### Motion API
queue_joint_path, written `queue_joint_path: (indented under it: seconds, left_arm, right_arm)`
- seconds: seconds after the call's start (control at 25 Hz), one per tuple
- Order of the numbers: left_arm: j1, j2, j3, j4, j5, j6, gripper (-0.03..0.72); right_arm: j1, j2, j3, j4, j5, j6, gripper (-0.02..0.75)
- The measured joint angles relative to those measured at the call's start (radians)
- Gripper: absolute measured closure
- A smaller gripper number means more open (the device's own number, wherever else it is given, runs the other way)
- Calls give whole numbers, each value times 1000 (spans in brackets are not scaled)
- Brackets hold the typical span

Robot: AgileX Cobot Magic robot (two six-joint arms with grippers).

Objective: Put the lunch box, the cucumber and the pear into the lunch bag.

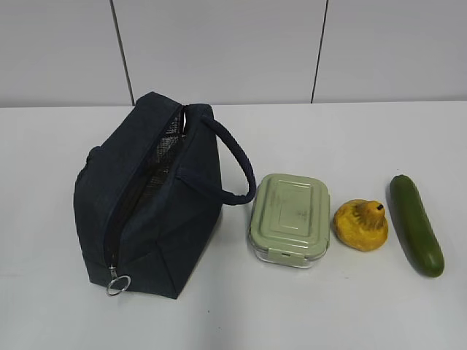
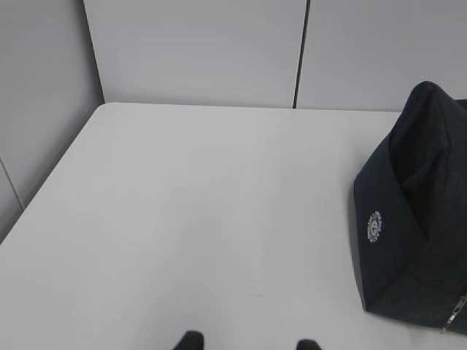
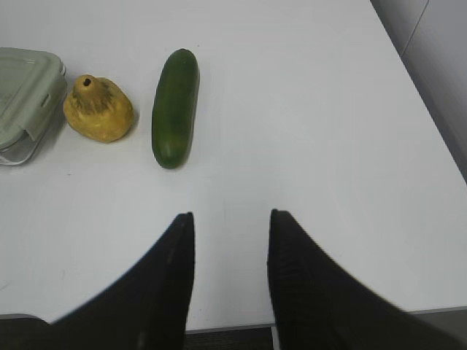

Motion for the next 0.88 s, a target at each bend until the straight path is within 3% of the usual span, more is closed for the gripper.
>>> queue_joint_path:
  seconds: [0.88]
  left_arm:
    - [-12,0,0,-9,0,0,442]
  right_arm:
    - [2,0,0,0,0,0,460]
